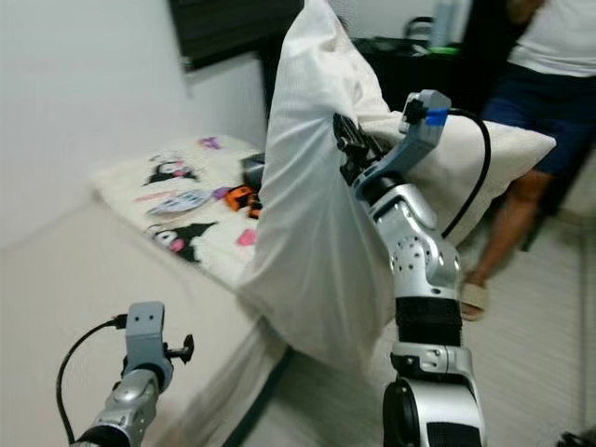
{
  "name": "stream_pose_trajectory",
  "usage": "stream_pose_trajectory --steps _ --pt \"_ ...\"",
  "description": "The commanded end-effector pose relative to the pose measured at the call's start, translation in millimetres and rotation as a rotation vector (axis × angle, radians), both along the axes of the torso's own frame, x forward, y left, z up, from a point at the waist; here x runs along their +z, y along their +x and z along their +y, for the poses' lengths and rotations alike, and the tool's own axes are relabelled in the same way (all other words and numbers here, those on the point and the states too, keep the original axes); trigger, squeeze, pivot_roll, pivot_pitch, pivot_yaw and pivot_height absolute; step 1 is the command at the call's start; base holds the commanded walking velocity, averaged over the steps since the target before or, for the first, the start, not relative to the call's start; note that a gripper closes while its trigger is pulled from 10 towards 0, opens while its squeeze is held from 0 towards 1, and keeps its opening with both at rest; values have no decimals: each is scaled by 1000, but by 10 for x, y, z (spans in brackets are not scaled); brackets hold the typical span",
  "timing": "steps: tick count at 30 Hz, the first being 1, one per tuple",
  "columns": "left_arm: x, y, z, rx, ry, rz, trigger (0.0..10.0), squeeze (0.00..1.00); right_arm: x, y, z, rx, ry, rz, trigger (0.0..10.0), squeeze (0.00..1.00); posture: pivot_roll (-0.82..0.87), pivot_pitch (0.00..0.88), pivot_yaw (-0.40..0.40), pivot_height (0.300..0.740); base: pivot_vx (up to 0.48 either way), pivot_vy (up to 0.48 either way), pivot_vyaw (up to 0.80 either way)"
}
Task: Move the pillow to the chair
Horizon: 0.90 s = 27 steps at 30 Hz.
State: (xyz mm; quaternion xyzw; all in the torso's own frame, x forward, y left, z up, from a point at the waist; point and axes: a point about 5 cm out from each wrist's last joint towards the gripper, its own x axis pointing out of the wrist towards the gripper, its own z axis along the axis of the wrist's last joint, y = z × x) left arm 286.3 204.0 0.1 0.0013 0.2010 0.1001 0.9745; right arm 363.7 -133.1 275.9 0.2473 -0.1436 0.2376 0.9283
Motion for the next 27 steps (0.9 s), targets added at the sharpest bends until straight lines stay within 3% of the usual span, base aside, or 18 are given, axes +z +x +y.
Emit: stream_pose_trajectory --steps 1,2,3,27 --pt "26 9 54 7 9 -12 10000 0 186 -48 66 17 9 -93 0 0 -230 0 35 740 0 0 -788" --pt "36 18 53 7 8 -16 10000 0 176 -41 65 11 5 -85 7412 0 -229 0 35 740 0 0 -781" --pt "43 25 50 6 7 -19 10000 0 167 -33 60 3 2 -75 10000 0 -229 0 35 740 0 0 -781" --pt "112 92 17 -5 -1 -54 10000 0 160 27 -69 -80 64 -33 10000 0 -225 0 36 740 0 0 -761"
